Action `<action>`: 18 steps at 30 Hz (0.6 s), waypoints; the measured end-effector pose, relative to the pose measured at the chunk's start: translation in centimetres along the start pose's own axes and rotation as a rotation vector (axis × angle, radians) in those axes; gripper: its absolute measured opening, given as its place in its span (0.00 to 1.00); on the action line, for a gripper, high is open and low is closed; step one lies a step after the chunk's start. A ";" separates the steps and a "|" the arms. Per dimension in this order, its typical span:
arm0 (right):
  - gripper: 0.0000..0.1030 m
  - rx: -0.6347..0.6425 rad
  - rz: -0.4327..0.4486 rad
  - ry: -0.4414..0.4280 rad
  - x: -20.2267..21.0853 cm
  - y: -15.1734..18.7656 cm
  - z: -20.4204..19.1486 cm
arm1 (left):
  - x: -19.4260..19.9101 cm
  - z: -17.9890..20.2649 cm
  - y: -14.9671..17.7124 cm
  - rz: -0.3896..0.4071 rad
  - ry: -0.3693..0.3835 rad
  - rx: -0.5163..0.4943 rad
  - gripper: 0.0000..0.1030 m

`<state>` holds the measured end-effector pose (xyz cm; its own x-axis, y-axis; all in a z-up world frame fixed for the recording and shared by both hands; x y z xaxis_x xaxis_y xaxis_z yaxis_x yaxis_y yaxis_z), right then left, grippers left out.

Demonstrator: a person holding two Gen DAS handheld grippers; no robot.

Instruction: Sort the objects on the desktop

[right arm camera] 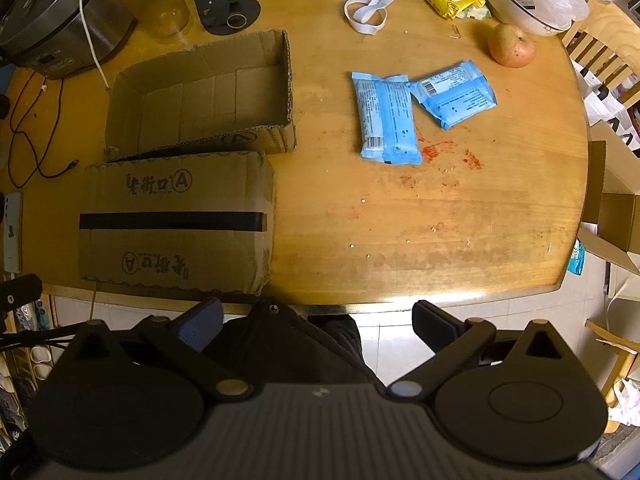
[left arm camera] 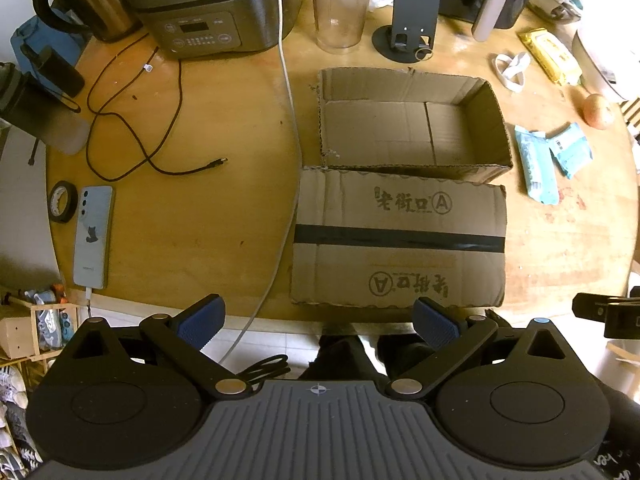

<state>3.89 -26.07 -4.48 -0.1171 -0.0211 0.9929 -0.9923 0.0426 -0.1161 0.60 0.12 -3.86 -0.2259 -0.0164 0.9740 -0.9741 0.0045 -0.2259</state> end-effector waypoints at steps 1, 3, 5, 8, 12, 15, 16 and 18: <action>1.00 0.000 0.001 0.001 0.0 -0.1 0.0 | 0.1 -0.1 -0.2 0.000 0.001 -0.001 1.00; 1.00 0.002 0.004 0.003 -0.1 0.1 0.1 | 0.4 -0.4 -1.4 -0.001 0.002 -0.001 1.00; 1.00 0.004 0.009 0.005 -0.1 0.1 0.0 | 0.6 -0.7 -2.9 -0.005 -0.008 -0.002 1.00; 1.00 0.008 0.008 0.005 0.0 0.0 -0.2 | 0.6 0.3 -3.0 -0.008 -0.018 -0.002 1.00; 1.00 0.013 0.007 -0.004 -0.2 0.0 0.1 | 0.6 1.0 -3.3 -0.009 -0.024 0.002 1.00; 1.00 0.013 0.006 -0.007 -0.3 -0.1 0.3 | 0.5 1.0 -3.3 -0.009 -0.020 0.006 1.00; 1.00 0.013 0.005 -0.008 -0.3 -0.1 0.3 | 0.5 1.3 -3.4 -0.009 -0.021 0.006 1.00; 1.00 0.010 0.005 -0.008 -0.3 -0.1 0.5 | 0.5 2.0 -3.5 -0.009 -0.023 0.007 1.00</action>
<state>4.05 -26.52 -4.82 -0.1220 -0.0288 0.9921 -0.9921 0.0332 -0.1211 3.86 -1.89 -2.65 -0.2168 -0.0389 0.9754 -0.9762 -0.0026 -0.2170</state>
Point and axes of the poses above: each gripper's, at about its wrist camera, not at the fingertips, and x roughly against the way its jaws point, z to its right, y to its underside, the point moved 4 cm from there along -x, roughly the way its jaws point, and after that the axes turned 7 degrees about z, right-handed, at the moved point
